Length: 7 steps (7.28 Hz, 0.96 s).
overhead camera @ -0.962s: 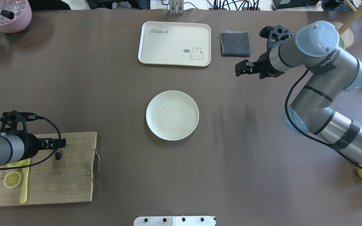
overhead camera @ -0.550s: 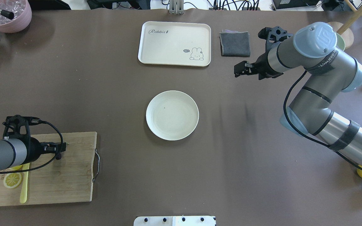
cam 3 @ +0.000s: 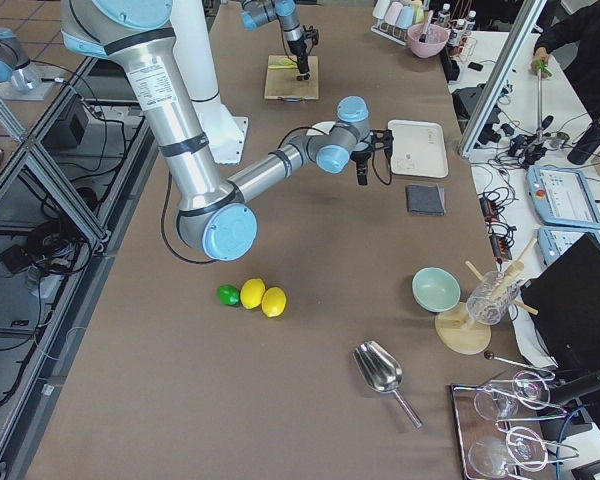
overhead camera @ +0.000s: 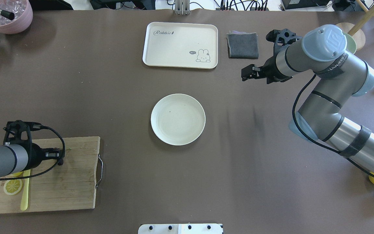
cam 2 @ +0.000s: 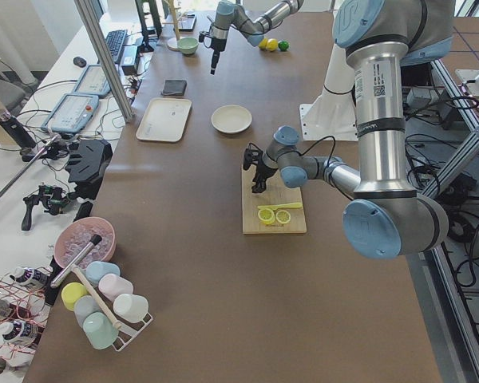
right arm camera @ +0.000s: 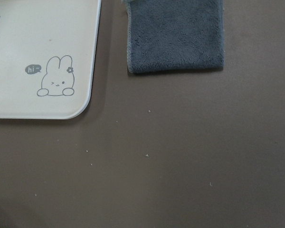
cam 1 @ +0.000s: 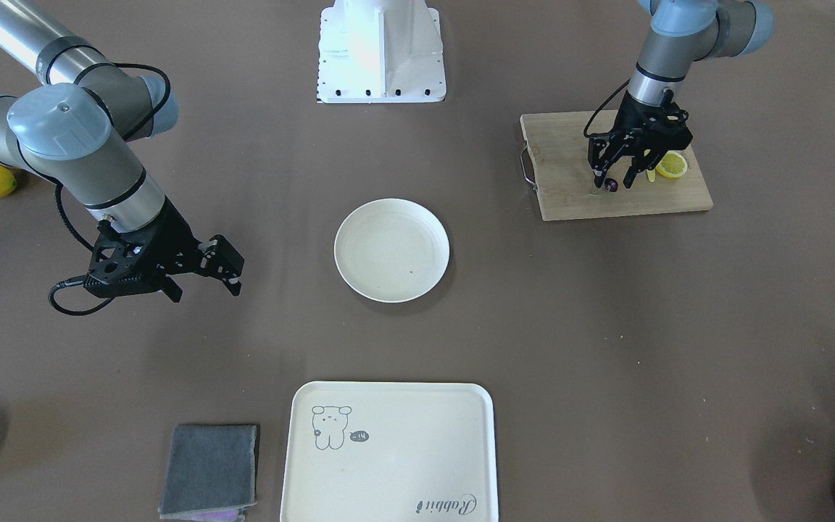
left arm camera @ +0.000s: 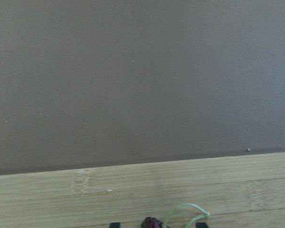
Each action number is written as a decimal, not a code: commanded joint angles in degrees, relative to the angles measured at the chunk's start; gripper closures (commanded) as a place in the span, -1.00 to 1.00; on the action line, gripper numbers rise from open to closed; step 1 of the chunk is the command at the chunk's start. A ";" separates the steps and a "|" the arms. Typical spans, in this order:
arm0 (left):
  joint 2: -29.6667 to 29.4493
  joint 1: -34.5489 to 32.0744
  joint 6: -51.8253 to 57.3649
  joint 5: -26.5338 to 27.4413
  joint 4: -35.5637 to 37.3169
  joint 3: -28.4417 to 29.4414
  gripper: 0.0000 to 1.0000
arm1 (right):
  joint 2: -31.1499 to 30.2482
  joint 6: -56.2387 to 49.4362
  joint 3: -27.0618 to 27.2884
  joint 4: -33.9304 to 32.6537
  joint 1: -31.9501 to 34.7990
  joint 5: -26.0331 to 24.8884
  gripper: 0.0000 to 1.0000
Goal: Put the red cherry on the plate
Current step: 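Lower the left gripper onto the dark red cherry on the cutting board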
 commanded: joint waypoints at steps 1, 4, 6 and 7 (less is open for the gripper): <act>-0.08 0.00 -0.06 -0.17 0.00 0.00 0.88 | -0.04 0.10 0.01 0.00 -0.02 -0.24 -1.00; 0.01 -1.31 0.47 -0.60 0.00 -2.53 1.00 | -0.04 0.54 0.19 0.18 0.06 -0.15 -1.00; -1.38 -10.14 0.73 -10.56 1.13 -5.35 1.00 | -0.04 0.63 0.19 0.18 0.06 -0.15 -1.00; -6.36 -12.37 0.73 -12.72 4.19 -5.27 1.00 | -0.04 0.54 0.19 0.18 0.06 -0.06 -1.00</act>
